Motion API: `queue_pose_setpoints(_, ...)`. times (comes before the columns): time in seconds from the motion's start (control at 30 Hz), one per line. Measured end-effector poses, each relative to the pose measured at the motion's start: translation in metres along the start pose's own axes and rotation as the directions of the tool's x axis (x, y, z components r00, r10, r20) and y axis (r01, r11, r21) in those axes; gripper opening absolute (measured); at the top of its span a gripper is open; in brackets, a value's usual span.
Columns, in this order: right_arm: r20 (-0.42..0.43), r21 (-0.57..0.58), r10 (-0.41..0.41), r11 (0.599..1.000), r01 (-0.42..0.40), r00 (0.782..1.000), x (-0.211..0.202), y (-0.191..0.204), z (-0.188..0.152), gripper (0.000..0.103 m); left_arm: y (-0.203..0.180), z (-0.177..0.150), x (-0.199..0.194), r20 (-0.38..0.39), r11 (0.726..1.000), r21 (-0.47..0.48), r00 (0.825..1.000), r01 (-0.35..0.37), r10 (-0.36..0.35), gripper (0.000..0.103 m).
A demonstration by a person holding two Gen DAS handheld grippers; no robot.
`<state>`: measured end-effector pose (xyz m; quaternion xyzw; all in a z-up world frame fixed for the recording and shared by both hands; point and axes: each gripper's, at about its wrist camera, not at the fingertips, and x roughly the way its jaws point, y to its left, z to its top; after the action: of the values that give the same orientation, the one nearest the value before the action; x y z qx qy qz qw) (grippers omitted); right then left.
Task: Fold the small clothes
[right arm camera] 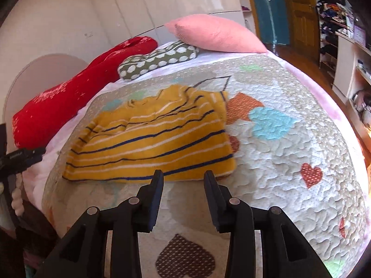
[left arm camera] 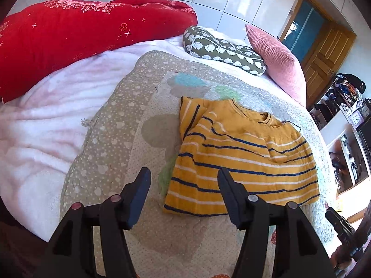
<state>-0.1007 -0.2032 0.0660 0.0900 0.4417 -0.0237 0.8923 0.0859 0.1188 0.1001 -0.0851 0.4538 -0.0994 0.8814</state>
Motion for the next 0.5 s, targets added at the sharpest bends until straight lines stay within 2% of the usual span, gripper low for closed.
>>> queue_pose_setpoints(0.1, -0.022, -0.135, 0.025, 0.99, -0.028, 0.999, 0.012, 0.047, -0.003, 0.049, 0.0, 0.01, 0.01, -0.012, 1.0, 0.02, 1.0, -0.004, 0.004, 0.059)
queue_pose_setpoints(0.23, -0.037, -0.33, 0.016, 0.944, -0.027, 0.999, 0.035, 0.111, -0.009, 0.052, 0.008, 0.032, 0.04, -0.083, 0.998, -0.001, 0.994, 0.066, -0.066, 0.059)
queue_pose_setpoints(0.4, -0.029, -0.531, 0.03, 0.846, -0.041, 0.999, 0.075, 0.185, -0.015, 0.055, 0.007, 0.063, 0.09, -0.178, 0.993, 0.017, 0.977, 0.12, -0.115, 0.06)
queue_pose_setpoints(0.5, -0.02, -0.637, 0.023, 0.77, -0.03, 1.0, 0.103, 0.223, -0.025, 0.055, 0.001, 0.075, 0.124, -0.257, 0.981, 0.037, 0.951, 0.188, -0.172, 0.06)
